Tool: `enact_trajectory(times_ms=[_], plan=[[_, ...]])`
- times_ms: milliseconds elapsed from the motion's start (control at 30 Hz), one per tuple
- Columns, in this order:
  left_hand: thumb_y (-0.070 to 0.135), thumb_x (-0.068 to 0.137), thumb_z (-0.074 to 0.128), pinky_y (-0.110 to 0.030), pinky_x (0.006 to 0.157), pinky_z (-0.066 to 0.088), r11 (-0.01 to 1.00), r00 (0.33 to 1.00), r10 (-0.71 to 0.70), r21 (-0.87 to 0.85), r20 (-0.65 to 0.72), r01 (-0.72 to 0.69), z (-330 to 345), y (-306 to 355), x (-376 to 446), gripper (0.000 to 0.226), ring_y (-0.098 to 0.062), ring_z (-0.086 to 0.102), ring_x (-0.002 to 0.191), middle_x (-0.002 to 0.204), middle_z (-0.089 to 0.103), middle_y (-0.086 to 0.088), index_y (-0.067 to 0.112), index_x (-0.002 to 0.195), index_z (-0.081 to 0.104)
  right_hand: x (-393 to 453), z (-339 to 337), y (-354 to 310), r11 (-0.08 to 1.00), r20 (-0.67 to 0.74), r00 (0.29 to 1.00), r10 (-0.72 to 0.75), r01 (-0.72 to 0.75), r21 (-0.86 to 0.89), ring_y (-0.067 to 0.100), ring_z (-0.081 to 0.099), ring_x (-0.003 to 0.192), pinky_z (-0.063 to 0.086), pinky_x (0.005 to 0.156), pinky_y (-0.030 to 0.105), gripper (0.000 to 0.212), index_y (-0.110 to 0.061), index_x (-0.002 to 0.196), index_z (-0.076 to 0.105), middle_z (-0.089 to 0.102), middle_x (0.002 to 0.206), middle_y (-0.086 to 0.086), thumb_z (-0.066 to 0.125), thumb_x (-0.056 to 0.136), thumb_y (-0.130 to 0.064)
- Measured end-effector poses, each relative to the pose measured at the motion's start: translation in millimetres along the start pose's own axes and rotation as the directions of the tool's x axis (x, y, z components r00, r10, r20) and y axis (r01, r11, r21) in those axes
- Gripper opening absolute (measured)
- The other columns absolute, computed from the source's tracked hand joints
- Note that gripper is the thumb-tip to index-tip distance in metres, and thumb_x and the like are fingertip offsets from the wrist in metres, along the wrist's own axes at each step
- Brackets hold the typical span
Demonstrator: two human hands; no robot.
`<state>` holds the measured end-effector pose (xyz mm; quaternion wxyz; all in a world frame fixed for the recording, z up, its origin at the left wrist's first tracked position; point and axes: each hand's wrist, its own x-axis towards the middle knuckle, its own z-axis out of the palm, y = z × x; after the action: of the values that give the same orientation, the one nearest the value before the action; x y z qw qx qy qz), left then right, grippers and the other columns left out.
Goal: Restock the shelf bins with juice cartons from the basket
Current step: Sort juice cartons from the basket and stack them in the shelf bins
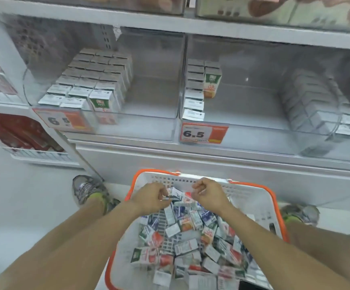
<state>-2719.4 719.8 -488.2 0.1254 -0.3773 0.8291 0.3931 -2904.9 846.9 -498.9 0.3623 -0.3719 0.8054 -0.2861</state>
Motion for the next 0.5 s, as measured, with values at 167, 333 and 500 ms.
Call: enact_trajectory(times_ms=[167,333,500], plan=[[0.022,0.091,0.067,-0.011,0.054,0.037,0.960,0.978,-0.204,-0.207,-0.048,0.190,50.1,-14.3,20.3,0.034,-0.015,0.053,0.077,0.097,0.055,-0.002,0.013,0.121,0.054,19.8,15.0,61.9,0.979,-0.008,0.981,0.195,-0.195,-0.065,0.012,0.060,0.075,0.048,0.073,0.018,0.023,-0.019,0.089,0.062,0.064,0.079,-0.002,0.063,0.079,0.001],[0.023,0.088,0.072,-0.032,0.076,0.049,0.863,0.926,-0.362,-0.412,-0.102,0.292,87.0,-18.7,51.1,0.043,-0.028,0.063,0.089,0.096,0.063,-0.011,0.013,0.121,0.048,30.4,43.3,80.6,0.972,0.193,0.958,0.214,-0.190,-0.136,0.022,0.054,0.124,0.042,0.102,0.021,0.078,-0.014,0.144,0.044,0.050,0.135,0.000,0.082,0.076,-0.010],[0.025,0.084,0.077,-0.034,0.084,0.052,0.674,0.852,-0.520,-0.585,0.057,0.450,116.8,-26.8,70.3,0.051,-0.031,0.064,0.094,0.101,0.061,-0.012,0.008,0.122,0.047,43.7,72.0,95.5,0.979,0.127,0.972,0.197,-0.188,-0.077,0.014,0.053,0.106,0.039,0.059,-0.003,0.084,-0.021,0.142,0.037,0.042,0.133,0.000,0.082,0.074,0.000]])
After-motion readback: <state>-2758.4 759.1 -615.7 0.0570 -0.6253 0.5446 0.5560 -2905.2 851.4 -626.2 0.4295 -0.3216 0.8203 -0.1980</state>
